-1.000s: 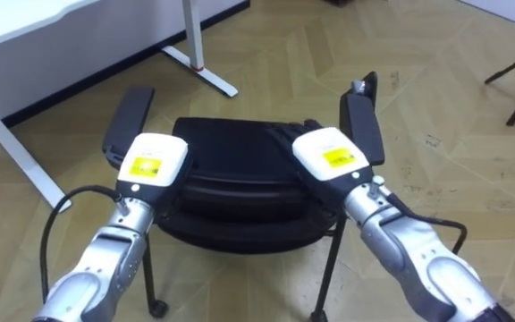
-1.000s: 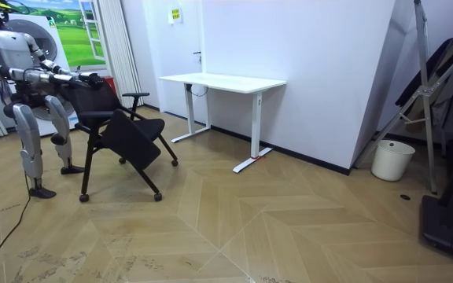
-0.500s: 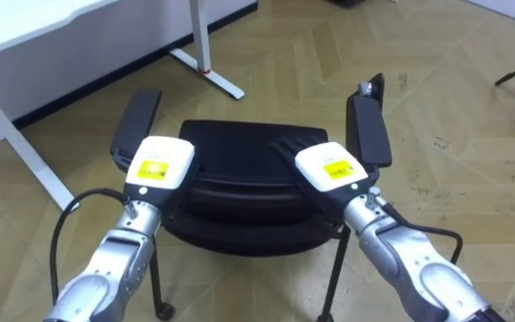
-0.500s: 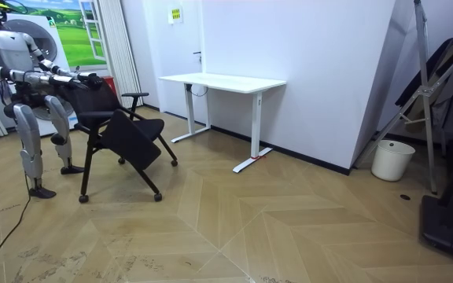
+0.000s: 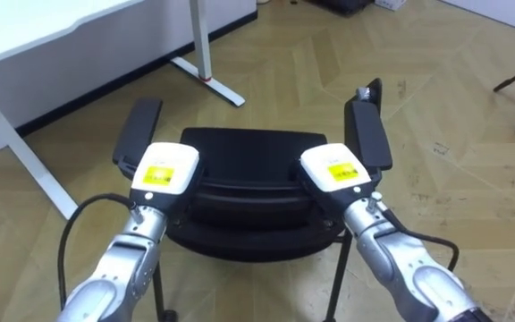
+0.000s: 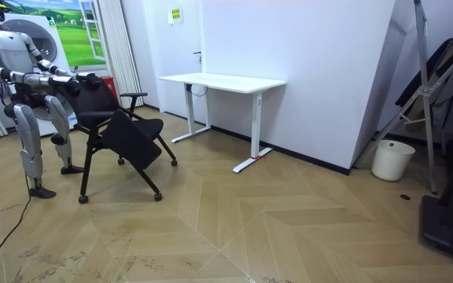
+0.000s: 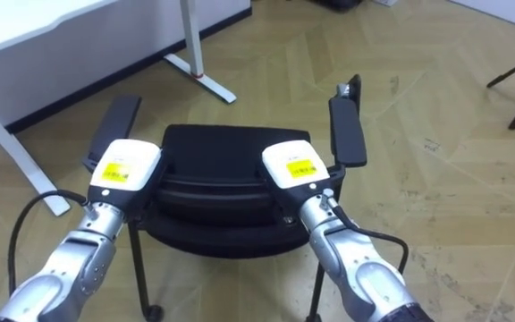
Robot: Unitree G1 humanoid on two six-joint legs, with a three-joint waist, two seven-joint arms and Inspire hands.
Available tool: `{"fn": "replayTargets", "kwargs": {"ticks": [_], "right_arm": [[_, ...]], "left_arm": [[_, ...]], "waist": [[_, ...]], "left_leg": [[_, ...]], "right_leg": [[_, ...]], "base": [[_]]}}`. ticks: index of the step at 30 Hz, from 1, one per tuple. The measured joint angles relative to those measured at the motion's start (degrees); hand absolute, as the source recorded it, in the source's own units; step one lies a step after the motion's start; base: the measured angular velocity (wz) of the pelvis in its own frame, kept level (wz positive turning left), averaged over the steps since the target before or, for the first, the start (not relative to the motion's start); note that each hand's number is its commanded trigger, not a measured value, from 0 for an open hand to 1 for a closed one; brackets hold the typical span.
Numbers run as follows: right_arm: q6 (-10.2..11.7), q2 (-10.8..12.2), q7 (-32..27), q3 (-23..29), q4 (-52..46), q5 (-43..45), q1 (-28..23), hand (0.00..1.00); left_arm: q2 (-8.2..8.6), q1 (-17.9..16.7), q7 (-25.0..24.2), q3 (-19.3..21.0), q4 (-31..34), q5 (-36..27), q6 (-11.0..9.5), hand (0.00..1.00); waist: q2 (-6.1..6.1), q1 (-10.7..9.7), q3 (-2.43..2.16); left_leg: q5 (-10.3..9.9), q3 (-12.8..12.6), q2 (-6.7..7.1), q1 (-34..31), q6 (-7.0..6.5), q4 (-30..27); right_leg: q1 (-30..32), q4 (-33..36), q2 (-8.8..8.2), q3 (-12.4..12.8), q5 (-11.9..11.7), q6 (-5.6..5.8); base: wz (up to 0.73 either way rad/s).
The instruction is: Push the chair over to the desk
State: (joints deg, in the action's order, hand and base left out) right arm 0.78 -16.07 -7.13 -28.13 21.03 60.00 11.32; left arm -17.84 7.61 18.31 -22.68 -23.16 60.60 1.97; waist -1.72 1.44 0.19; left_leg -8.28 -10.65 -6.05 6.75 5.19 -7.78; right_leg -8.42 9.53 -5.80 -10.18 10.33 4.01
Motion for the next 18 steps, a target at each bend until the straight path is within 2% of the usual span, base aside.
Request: {"fn": "replayTargets", "kwargs": {"ticks": [11, 16, 18], "right_arm": [[0.97, 0.01, -0.71, 0.14, 0.72, 1.2, -0.09, 1.0], [1.32, 0.08, -2.45, 0.12, 1.53, 1.79, -0.27, 1.0], [2.11, 0.01, -3.47, 0.12, 2.47, 1.63, -0.31, 1.0]], "left_arm": [[0.02, -0.45, -0.19, 0.16, 0.11, -0.04, -0.21, 1.0], [0.07, -0.44, -0.19, 0.5, 0.05, 0.26, -0.82, 1.0], [0.08, -0.3, -0.2, 0.61, -0.25, 0.35, -1.27, 1.0]], "waist": [[0.14, -0.2, -0.08], [-0.23, -0.11, 0.01], [-0.57, -0.11, 0.22]], "left_leg": [[0.0, 0.53, 0.0, -0.07, 0.0, -0.06], [0.0, 1.05, 0.03, -0.04, 0.0, -0.28], [0.0, 1.56, 0.02, 0.18, 0.01, -0.64]], "right_leg": [[-0.42, -0.05, -0.02, -0.63, 0.01, 0.01], [-0.92, -0.82, -0.02, -1.22, 0.02, 0.01], [-1.56, -0.92, -0.01, -1.68, 0.05, -0.03]], "base": [[0.02], [0.05], [0.09]]}}
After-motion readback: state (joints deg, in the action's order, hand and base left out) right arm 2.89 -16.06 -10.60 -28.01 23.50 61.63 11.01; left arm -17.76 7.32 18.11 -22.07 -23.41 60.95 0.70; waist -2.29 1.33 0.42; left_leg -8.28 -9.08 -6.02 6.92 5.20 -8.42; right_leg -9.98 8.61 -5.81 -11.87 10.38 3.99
